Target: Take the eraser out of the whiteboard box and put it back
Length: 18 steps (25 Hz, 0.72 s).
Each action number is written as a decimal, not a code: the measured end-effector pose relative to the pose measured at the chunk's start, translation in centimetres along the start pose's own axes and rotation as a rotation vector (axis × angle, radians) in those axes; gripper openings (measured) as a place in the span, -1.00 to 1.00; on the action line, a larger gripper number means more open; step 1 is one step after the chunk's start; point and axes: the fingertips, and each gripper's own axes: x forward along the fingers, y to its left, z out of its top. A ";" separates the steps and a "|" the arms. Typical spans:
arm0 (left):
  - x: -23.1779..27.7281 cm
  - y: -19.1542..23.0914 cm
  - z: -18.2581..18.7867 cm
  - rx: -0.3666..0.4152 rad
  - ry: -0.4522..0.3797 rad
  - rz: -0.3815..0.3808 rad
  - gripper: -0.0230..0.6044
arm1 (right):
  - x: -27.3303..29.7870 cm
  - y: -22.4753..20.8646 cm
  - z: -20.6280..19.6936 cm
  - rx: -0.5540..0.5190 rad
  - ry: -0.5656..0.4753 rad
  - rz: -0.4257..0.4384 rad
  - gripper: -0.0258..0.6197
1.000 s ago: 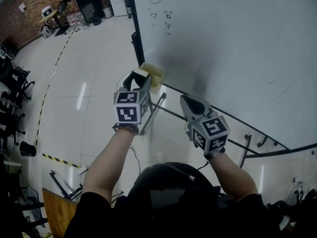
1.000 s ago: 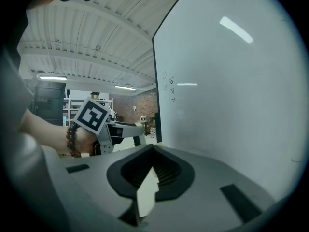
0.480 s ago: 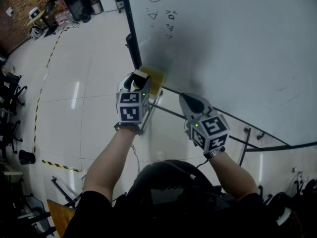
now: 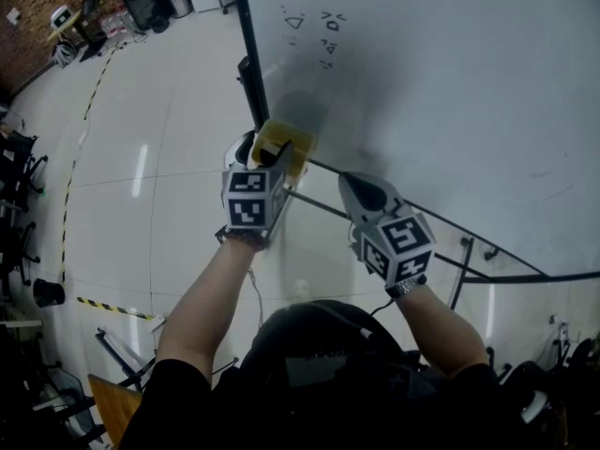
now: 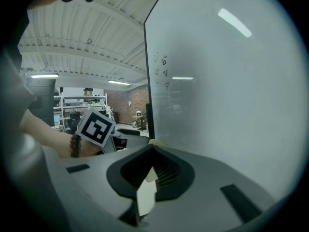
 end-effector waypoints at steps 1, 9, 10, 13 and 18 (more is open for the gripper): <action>-0.1 -0.1 0.1 -0.003 -0.002 0.001 0.07 | -0.1 0.1 0.0 0.000 0.000 0.003 -0.84; -2.6 -1.2 -0.1 -0.017 -0.010 0.026 0.07 | -2.1 1.1 0.0 -0.008 -0.013 0.030 -0.84; -3.0 -1.5 -0.1 -0.018 -0.013 0.030 0.07 | -2.5 1.3 0.0 -0.010 -0.015 0.035 -0.84; -4.6 -2.4 -0.1 -0.019 -0.026 0.042 0.07 | -4.0 1.9 -0.2 -0.020 -0.023 0.049 -0.84; -7.3 -4.7 -0.4 -0.016 -0.041 0.059 0.07 | -7.2 2.6 -0.6 -0.035 -0.038 0.063 -0.84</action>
